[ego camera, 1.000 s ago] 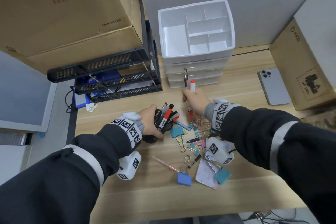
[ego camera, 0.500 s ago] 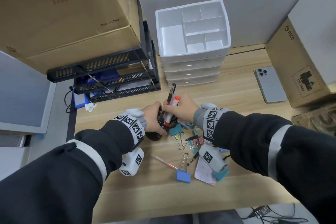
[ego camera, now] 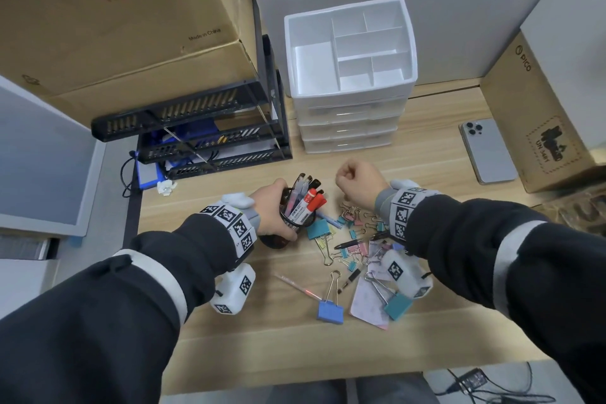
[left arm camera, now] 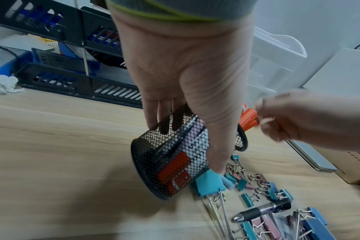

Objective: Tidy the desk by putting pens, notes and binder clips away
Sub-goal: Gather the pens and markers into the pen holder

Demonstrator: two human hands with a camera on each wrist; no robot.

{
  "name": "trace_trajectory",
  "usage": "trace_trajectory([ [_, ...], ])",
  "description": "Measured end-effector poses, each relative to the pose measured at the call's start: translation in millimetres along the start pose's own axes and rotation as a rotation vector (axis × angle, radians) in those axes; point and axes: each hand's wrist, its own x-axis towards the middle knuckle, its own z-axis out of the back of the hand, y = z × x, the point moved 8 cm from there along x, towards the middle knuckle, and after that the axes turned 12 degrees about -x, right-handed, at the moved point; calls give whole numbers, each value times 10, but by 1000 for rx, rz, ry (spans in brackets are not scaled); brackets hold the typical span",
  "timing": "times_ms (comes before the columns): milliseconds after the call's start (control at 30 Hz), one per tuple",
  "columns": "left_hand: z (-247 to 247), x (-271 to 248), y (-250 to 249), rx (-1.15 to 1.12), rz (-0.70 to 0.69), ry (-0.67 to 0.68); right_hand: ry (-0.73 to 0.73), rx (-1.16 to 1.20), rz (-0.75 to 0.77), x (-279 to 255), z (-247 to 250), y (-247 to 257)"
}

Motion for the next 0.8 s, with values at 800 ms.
trace_trajectory([
  [800, -307, -172, 170, 54, 19, 54, 463, -1070, 241, -476, -643, -553],
])
